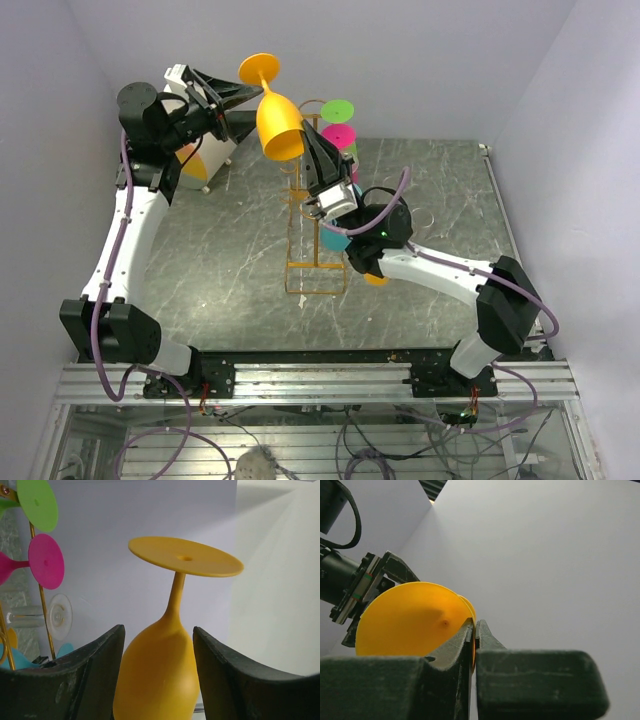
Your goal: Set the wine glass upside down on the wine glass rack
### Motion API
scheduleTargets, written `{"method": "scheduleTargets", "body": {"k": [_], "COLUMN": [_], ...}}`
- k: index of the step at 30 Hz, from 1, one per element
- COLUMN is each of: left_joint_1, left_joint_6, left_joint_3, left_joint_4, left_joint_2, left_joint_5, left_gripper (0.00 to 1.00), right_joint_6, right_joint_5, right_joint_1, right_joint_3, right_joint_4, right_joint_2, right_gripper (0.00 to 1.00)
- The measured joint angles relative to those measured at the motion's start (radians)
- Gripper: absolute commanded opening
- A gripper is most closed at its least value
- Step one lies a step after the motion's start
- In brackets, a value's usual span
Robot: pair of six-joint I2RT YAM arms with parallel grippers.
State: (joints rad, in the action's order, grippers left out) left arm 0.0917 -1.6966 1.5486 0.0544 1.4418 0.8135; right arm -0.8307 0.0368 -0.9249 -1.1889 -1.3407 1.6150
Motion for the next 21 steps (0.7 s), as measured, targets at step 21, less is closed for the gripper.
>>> {"method": "scheduleTargets", "body": {"k": [21], "left_joint_1": [-0.006], "left_joint_6": [0.055], "left_joint_3": [-0.003], "left_joint_4": [-0.029], "left_joint_2": [-0.004], "left_joint_5": [-0.013], "left_gripper": [0.53], "right_joint_6": [-0.094], "right_joint_5": [-0.040], "right_joint_1": [-0.068], "right_joint_3": [-0.004], "right_joint_4": [-0.014], "right_joint_2": [0.045], "right_gripper": [0.00]}}
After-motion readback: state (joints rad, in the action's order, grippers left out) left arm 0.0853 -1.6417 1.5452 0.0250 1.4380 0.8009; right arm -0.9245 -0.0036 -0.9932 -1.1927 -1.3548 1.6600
